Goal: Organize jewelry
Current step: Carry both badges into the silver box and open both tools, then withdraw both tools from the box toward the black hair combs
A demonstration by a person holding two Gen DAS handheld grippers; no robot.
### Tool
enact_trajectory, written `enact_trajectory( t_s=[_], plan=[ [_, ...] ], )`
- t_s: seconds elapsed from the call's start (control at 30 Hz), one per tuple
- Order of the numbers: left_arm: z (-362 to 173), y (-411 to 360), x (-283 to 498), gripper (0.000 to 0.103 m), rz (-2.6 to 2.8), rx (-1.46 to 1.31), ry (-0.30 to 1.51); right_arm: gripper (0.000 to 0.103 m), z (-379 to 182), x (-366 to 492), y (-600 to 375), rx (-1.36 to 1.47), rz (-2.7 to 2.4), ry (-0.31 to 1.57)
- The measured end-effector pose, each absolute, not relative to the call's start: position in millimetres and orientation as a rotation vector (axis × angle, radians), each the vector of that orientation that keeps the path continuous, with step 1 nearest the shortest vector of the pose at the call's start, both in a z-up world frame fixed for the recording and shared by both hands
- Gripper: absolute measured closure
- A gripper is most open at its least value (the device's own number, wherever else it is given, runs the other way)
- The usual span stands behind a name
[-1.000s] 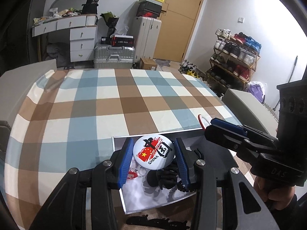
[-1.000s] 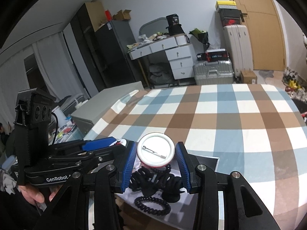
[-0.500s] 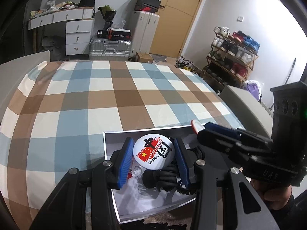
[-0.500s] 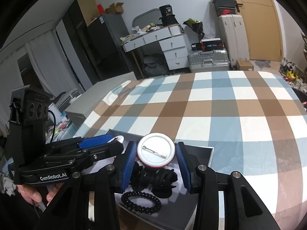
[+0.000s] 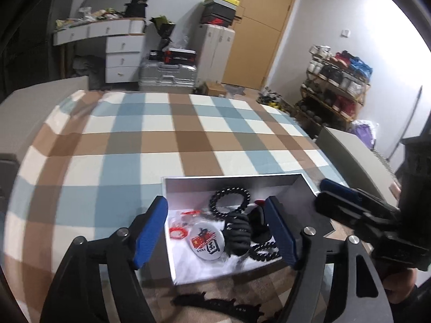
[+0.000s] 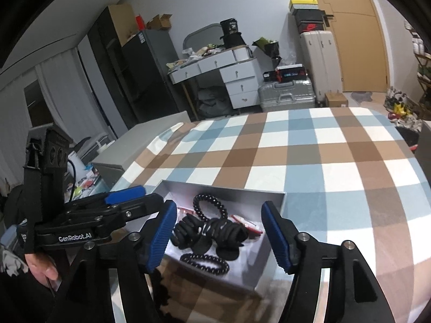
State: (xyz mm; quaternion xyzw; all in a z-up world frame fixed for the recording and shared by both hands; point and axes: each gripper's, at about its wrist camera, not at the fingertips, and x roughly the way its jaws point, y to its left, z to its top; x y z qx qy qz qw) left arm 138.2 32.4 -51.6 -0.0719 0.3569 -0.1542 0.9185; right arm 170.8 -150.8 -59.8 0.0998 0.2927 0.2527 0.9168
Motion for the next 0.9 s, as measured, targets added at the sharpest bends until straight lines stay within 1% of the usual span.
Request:
enact_trajectory(
  t_s=[0.13,0.17,0.2,0.23,0.33,0.43,0.5,0.57,0.7,0.77,0.9],
  plan=[
    [-45.0,32.9,125.9,0.029,-0.307,-0.13,0.704,0.031,-51.9,151.3,-154.3,0.206,0.513,0.563],
    [-43.4,33.2,123.0,0.026,-0.3,-0.125,0.701,0.03,-50.6,148.1,-154.9,0.206,0.512,0.557],
    [-42.3,33.7,120.7,0.018,-0.289,-0.121,0.702,0.029,-49.7,144.4,-155.5,0.21,0.508,0.553],
    [-42.2,34.4,119.5,0.016,-0.277,-0.118,0.705,0.025,-49.2,141.2,-156.3,0.221,0.513,0.552],
    [-40.5,41.8,109.3,0.015,-0.256,-0.134,0.692,0.023,-47.9,131.8,-159.9,0.256,0.53,0.538],
    [-42.7,48.7,98.6,0.008,-0.223,-0.15,0.689,0.019,-46.4,120.4,-161.7,0.259,0.519,0.522],
    [-45.0,51.6,90.9,0.008,-0.224,-0.158,0.68,0.015,-46.4,114.8,-162.9,0.264,0.513,0.511],
    [-47.4,54.5,80.2,0.008,-0.225,-0.172,0.66,0.009,-47.7,110.1,-162.5,0.273,0.51,0.514],
    [-57.8,49.8,66.3,0.007,-0.24,-0.162,0.694,0.007,-49.3,98.4,-161.4,0.297,0.53,0.512],
    [-63.0,46.0,61.2,0.004,-0.243,-0.154,0.719,0.001,-49.5,91.6,-161.8,0.289,0.515,0.495],
    [-74.5,36.4,47.7,0.003,-0.216,-0.143,0.736,0.0,-51.1,84.7,-165.4,0.295,0.505,0.49]
  ],
)
